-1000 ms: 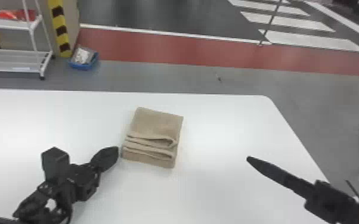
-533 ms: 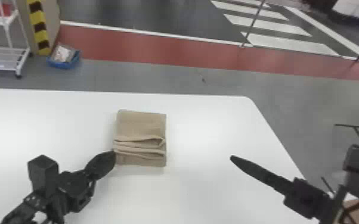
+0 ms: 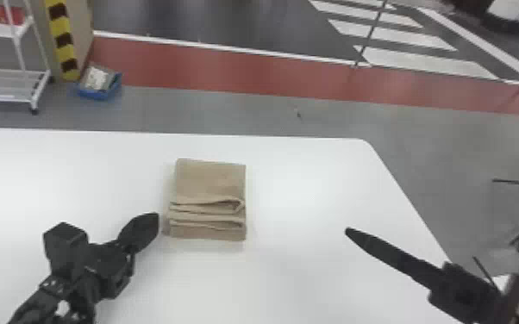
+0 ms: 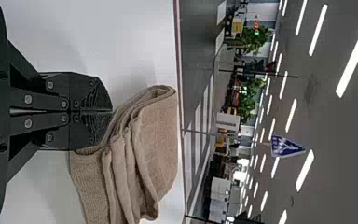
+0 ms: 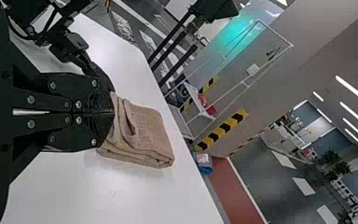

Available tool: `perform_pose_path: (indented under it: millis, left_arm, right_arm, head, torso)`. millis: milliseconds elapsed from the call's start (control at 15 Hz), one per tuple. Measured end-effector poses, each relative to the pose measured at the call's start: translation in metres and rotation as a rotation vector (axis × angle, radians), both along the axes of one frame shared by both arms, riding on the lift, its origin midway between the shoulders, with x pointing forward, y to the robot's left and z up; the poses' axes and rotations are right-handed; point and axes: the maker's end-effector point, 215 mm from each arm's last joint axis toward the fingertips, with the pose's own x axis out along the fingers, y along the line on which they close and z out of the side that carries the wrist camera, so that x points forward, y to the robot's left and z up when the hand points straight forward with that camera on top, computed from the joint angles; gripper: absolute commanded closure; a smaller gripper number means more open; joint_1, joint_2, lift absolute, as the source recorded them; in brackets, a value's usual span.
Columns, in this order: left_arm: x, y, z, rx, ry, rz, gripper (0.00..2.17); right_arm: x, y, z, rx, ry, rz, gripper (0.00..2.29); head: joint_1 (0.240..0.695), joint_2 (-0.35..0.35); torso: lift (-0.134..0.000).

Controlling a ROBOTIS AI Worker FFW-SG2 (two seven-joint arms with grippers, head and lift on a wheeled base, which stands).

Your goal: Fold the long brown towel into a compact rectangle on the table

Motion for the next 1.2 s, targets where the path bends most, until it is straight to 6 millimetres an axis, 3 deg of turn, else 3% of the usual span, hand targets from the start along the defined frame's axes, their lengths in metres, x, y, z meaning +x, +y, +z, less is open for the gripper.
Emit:
perform_pose_path:
  millis: [267, 600, 733, 1000, 1200]
  left_arm:
    - [-0.020, -0.018, 0.000, -0.028, 0.008, -0.041, 1.62]
    - [-0.056, -0.066, 0.008, -0.067, 0.013, -0.126, 1.62]
    - [-0.061, -0.073, 0.008, -0.068, 0.013, -0.135, 1.62]
    - [-0.038, -0.045, 0.022, -0.044, -0.033, -0.051, 1.62]
    - [-0.011, -0.022, 0.015, 0.001, -0.048, 0.008, 1.62]
  right_arm:
    - [-0.001, -0.003, 0.002, -0.003, -0.002, -0.007, 1.72]
    - [-0.001, -0.004, 0.003, 0.003, -0.002, -0.009, 1.71]
    - [-0.001, -0.006, 0.003, 0.005, -0.002, -0.013, 1.71]
    - [-0.003, -0.007, 0.005, 0.012, -0.002, -0.013, 1.71]
    - [-0.006, -0.008, 0.007, 0.016, 0.000, -0.010, 1.71]
  head:
    - [0.695, -0.322]
    - [0.695, -0.350]
    - [0.695, -0.350]
    - [0.695, -0.350]
    - [0.695, -0.342]
  torso:
    - [-0.124]
    - [-0.124]
    - [-0.124]
    - [-0.124]
    - [-0.124]
